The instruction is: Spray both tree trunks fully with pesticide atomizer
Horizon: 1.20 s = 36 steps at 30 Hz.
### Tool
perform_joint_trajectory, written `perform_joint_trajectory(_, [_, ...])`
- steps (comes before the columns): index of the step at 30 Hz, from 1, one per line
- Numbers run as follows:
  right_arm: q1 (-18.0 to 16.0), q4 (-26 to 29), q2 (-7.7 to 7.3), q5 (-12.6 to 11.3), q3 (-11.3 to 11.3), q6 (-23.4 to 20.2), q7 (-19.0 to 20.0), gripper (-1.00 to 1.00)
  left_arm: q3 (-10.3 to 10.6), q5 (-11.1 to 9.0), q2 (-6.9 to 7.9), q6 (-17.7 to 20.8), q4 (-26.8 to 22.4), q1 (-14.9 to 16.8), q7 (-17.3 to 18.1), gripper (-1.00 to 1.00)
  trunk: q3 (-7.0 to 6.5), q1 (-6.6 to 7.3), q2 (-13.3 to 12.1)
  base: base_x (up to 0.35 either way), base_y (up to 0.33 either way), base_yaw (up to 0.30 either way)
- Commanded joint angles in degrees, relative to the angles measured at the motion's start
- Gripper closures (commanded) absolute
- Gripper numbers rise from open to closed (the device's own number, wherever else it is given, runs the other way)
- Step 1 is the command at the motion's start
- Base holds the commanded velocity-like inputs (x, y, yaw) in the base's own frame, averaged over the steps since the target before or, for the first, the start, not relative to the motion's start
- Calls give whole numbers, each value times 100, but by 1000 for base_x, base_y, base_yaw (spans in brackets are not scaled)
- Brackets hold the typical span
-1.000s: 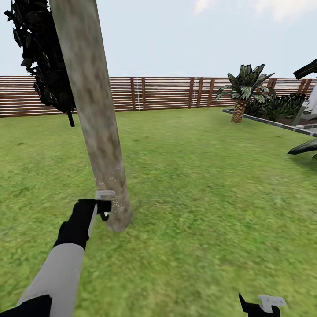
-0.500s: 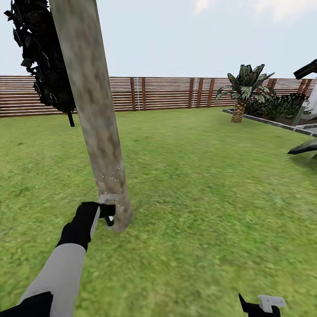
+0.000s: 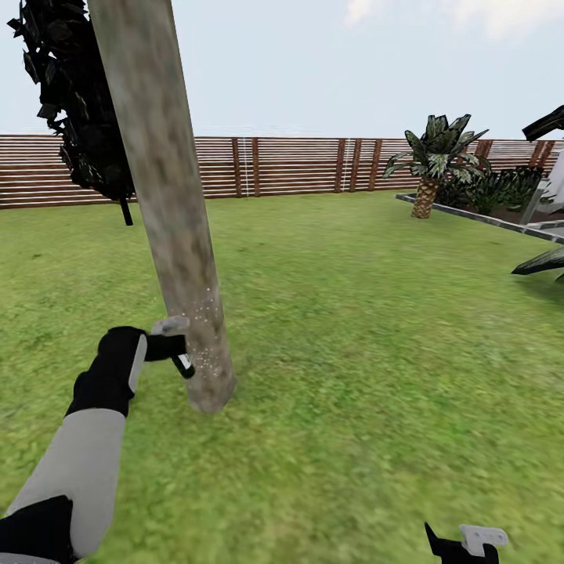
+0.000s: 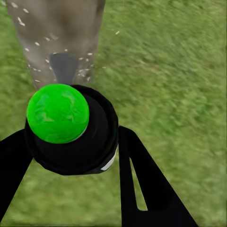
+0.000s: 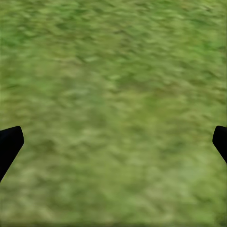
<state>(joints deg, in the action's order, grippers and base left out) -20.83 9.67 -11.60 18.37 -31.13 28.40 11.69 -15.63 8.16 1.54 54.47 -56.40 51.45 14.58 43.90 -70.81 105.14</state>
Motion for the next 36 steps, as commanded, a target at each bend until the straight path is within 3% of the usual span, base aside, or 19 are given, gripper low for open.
perform_joint_trajectory(1, [-2,0,0,0,1,-1,0,-100,2,-74,116,102,-50,3,1,100,0,0,0,0,0,0])
perform_joint_trajectory(3, [0,0,0,0,0,-1,0,-100,32,-85,170,152,-80,5,1,100,0,0,0,0,0,0])
perform_joint_trajectory(5, [0,0,0,0,0,-2,0,-100,60,-86,119,163,-87,5,0,100,0,0,0,0,0,0])
perform_joint_trajectory(10, [0,0,0,0,-2,-2,0,-100,908,-91,-94,173,-86,36,-28,100,0,0,0,0,0,0])
perform_joint_trajectory(11, [0,0,0,0,-1,-2,0,-100,987,-94,-186,222,-89,172,-37,100,0,0,0,0,0,0])
perform_joint_trajectory(14, [-2,0,0,0,1,-2,0,-100,1015,-84,-222,280,-93,325,-42,100,0,0,0,0,0,0])
perform_joint_trajectory(18, [0,0,0,0,1,-1,0,-100,858,-59,-28,294,-91,386,-33,100,0,0,0,0,0,0])
perform_joint_trajectory(20, [0,0,0,0,1,0,0,-100,732,-66,241,299,-91,390,-28,100,0,0,0,0,0,0])
perform_joint_trajectory(21, [0,0,0,0,0,0,0,-100,677,-69,510,300,-75,397,-26,100,0,0,0,0,0,0])
perform_joint_trajectory(24, [0,0,0,0,-1,0,0,-100,654,-69,778,299,-59,418,-25,100,0,0,0,0,0,0])
perform_joint_trajectory(27, [0,0,0,0,-1,-1,0,-100,654,-51,877,291,-56,409,-37,100,0,0,0,0,0,0])
perform_joint_trajectory(35, [0,0,0,0,1,-1,0,-100,704,-64,827,127,98,307,-69,100,0,0,0,0,0,0])
perform_joint_trajectory(36, [0,0,0,0,0,-2,0,-100,704,-74,824,-74,307,224,-69,100,0,0,0,0,0,0])
